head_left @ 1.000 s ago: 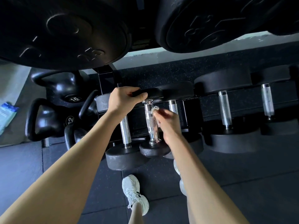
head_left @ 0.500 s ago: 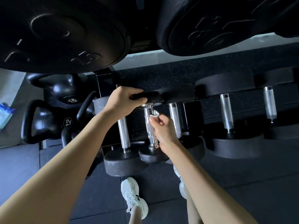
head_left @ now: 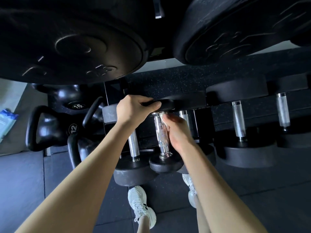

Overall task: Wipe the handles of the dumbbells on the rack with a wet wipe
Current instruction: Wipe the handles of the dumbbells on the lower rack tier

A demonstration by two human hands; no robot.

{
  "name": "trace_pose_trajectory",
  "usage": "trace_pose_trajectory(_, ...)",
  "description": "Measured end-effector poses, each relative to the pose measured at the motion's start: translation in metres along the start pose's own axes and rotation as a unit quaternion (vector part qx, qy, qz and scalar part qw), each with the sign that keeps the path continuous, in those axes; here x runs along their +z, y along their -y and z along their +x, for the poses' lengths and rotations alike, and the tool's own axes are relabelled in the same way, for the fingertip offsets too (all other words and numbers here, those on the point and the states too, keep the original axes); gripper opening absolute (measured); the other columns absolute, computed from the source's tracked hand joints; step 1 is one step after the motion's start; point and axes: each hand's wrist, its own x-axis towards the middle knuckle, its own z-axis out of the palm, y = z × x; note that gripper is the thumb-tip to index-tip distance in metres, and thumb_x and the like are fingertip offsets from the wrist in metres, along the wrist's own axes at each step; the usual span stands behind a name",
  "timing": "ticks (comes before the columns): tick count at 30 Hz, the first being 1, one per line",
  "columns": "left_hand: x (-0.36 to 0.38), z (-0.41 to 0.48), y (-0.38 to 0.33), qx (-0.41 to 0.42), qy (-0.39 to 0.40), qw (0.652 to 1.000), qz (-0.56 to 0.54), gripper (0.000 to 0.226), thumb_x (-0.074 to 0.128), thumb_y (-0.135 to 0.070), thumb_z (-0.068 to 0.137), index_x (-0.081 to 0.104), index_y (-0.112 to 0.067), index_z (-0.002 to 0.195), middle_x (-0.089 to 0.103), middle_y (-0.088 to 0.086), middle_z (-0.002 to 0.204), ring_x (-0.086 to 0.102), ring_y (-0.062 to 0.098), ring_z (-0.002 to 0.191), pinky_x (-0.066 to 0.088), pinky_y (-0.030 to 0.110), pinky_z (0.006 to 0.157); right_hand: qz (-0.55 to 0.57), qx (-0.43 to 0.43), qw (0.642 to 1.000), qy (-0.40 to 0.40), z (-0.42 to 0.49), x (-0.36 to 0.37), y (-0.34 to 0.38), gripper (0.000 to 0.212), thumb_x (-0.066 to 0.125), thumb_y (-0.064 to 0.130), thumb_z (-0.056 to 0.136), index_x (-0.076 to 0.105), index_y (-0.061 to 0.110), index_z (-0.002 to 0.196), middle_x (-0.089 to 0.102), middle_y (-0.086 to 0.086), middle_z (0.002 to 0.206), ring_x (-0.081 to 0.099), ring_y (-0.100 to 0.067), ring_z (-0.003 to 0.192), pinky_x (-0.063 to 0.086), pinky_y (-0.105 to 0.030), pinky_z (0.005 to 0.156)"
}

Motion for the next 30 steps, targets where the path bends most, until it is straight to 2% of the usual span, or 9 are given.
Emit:
trace_pose_trajectory(2, 0.0, 0.001, 0.0, 0.002, 0.001, 1.0, -0.004, 0.031, 0.075, -0.044, 0.075, 0.075, -0.024, 0.098, 0.074, -0.003, 0.086, 0.066, 0.013, 0.083, 0.053, 0.03, 0.077, 0.06, 0.05, 0.993, 0.087, 0.013, -0.016, -0.002, 0.021, 0.058, 0.009, 0.09, 0.061, -0.004, 0.105, 0.062, -0.011, 0.092, 0.055, -0.022, 0.088, 0.044, -0.036, 0.093)
trace_pose_trajectory(6, 0.003, 0.001, 0.001, 0.005, -0.004, 1.0, -0.011, 0.029, 0.074, -0.042, 0.076, 0.076, -0.023, 0.097, 0.074, -0.002, 0.087, 0.066, 0.012, 0.083, 0.053, 0.028, 0.075, 0.042, 0.095, 0.981, 0.162, 0.015, -0.034, -0.01, 0.034, 0.054, 0.013, 0.09, 0.053, -0.003, 0.119, 0.059, -0.012, 0.102, 0.055, -0.023, 0.089, 0.051, -0.035, 0.078)
trace_pose_trajectory(10, 0.004, 0.0, 0.0, 0.002, -0.012, 1.0, -0.022, 0.028, 0.073, -0.04, 0.078, 0.075, -0.021, 0.098, 0.074, -0.003, 0.09, 0.066, 0.011, 0.085, 0.051, 0.026, 0.075, -0.164, 0.073, 0.973, 0.148, -0.009, -0.047, -0.023, 0.041, 0.057, 0.032, 0.089, 0.053, 0.008, 0.122, 0.058, -0.008, 0.121, 0.055, -0.017, 0.106, 0.039, -0.038, 0.104)
trace_pose_trajectory(12, 0.005, 0.0, -0.001, 0.001, -0.012, 1.0, -0.021, 0.028, 0.073, -0.041, 0.078, 0.076, -0.021, 0.098, 0.074, -0.002, 0.089, 0.066, 0.011, 0.085, 0.052, 0.027, 0.075, -0.289, 0.002, 0.948, 0.136, -0.025, -0.05, -0.021, 0.021, 0.052, 0.029, 0.094, 0.062, 0.014, 0.104, 0.061, -0.004, 0.092, 0.053, -0.01, 0.084, 0.044, -0.027, 0.083)
trace_pose_trajectory(15, 0.006, 0.0, 0.0, 0.0, -0.02, 1.0, -0.021, 0.029, 0.073, -0.041, 0.078, 0.075, -0.021, 0.099, 0.074, -0.001, 0.089, 0.064, 0.011, 0.082, 0.05, 0.027, 0.074, -0.388, -0.145, 0.908, 0.057, -0.042, -0.04, -0.033, 0.029, 0.05, 0.019, 0.096, 0.062, 0.012, 0.07, 0.044, 0.006, 0.056, 0.036, -0.002, 0.047, 0.025, -0.019, 0.05)
trace_pose_trajectory(20, 0.008, 0.0, 0.002, 0.006, -0.023, 1.0, -0.017, 0.029, 0.072, -0.041, 0.079, 0.075, -0.021, 0.1, 0.073, -0.001, 0.089, 0.062, 0.009, 0.078, 0.047, 0.021, 0.067, -0.4, -0.275, 0.862, -0.145, -0.047, -0.004, -0.06, 0.028, 0.062, 0.001, 0.085, 0.065, -0.002, 0.112, 0.073, -0.014, 0.086, 0.067, -0.029, 0.065, 0.042, -0.024, 0.057)
trace_pose_trajectory(23, 0.009, 0.0, 0.004, 0.012, -0.024, 1.0, -0.012, 0.029, 0.071, -0.042, 0.079, 0.075, -0.023, 0.101, 0.073, -0.003, 0.089, 0.061, 0.008, 0.077, 0.042, 0.016, 0.063, -0.395, -0.319, 0.847, -0.159, -0.037, 0.003, -0.047, 0.031, 0.064, 0.001, 0.084, 0.064, -0.004, 0.114, 0.073, -0.014, 0.082, 0.067, -0.03, 0.067, 0.04, -0.022, 0.057)
trace_pose_trajectory(27, 0.01, 0.0, 0.005, 0.014, -0.027, 0.999, -0.017, 0.03, 0.072, -0.043, 0.078, 0.075, -0.023, 0.1, 0.073, -0.003, 0.088, 0.064, 0.01, 0.081, 0.046, 0.019, 0.066, -0.37, -0.28, 0.878, -0.12, -0.029, 0.004, -0.037, 0.032, 0.06, 0.016, 0.091, 0.061, -0.002, 0.117, 0.072, -0.01, 0.098, 0.065, -0.024, 0.089, 0.038, -0.017, 0.072)
trace_pose_trajectory(30, 0.009, 0.001, 0.005, 0.015, -0.025, 0.999, -0.014, 0.03, 0.072, -0.044, 0.078, 0.075, -0.023, 0.1, 0.073, -0.003, 0.088, 0.06, 0.007, 0.078, 0.045, 0.018, 0.066, -0.443, -0.225, 0.863, -0.095, -0.036, -0.014, -0.049, 0.018, 0.059, 0.023, 0.091, 0.057, 0.009, 0.081, 0.061, -0.009, 0.074, 0.048, -0.026, 0.067, 0.035, -0.029, 0.064)
